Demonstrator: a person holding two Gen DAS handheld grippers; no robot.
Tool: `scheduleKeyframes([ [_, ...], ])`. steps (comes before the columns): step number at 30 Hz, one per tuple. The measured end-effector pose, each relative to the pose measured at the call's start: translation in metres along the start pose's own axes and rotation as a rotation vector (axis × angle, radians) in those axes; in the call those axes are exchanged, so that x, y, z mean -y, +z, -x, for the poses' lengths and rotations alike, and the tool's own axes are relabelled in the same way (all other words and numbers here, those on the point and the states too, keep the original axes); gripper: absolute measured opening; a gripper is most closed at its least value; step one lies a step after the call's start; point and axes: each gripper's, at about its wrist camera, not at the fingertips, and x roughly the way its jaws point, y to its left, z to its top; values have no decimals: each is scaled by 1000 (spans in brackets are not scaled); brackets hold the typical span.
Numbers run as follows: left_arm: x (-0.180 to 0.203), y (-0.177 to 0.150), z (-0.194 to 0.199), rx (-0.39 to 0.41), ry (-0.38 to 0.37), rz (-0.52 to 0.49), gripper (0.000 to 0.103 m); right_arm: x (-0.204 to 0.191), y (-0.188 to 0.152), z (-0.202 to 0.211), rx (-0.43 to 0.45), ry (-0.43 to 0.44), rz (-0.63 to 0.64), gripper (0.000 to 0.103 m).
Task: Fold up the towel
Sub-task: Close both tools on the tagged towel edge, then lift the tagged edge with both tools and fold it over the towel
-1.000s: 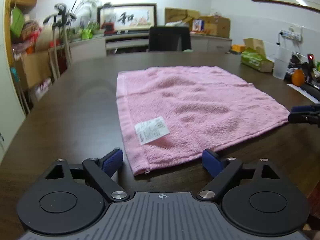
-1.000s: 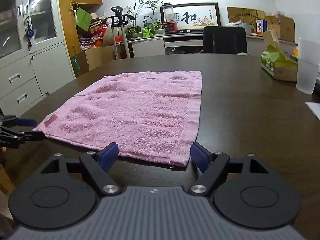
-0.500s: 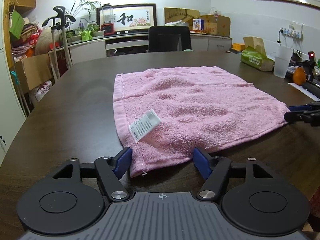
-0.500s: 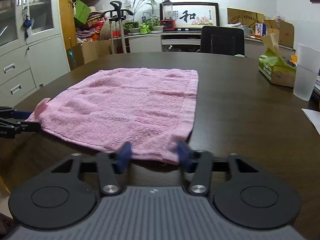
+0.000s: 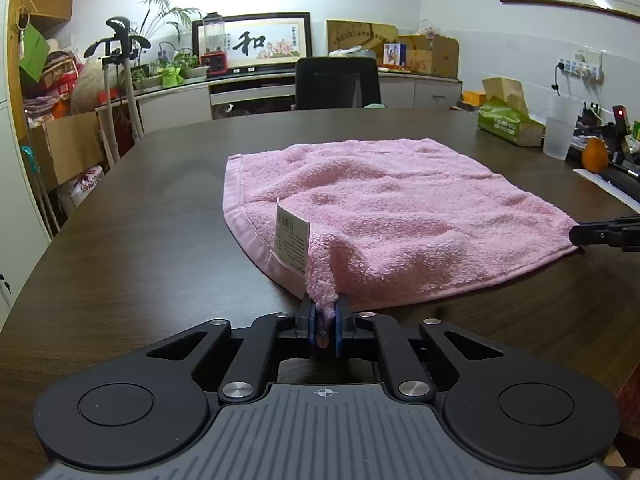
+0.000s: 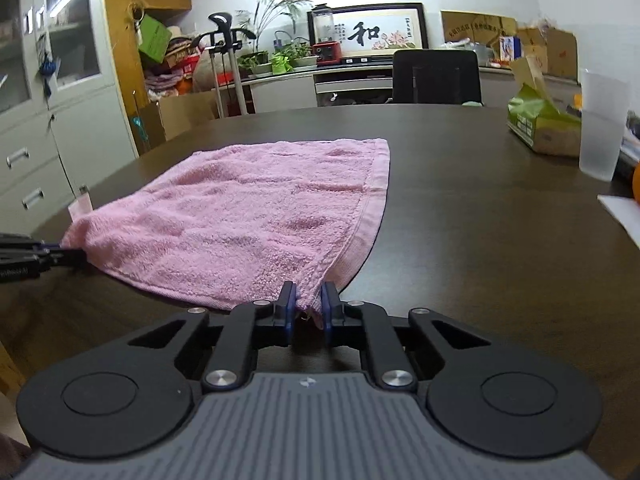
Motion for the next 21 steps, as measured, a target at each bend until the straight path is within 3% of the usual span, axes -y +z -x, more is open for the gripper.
scheduleKeyframes([
  [7,0,2,7,21,28,21,6,-1,0,9,58,17,-30,12],
  [21,8,37,49,193,52,-22,7,-11,23,50,302,23,-53,11],
])
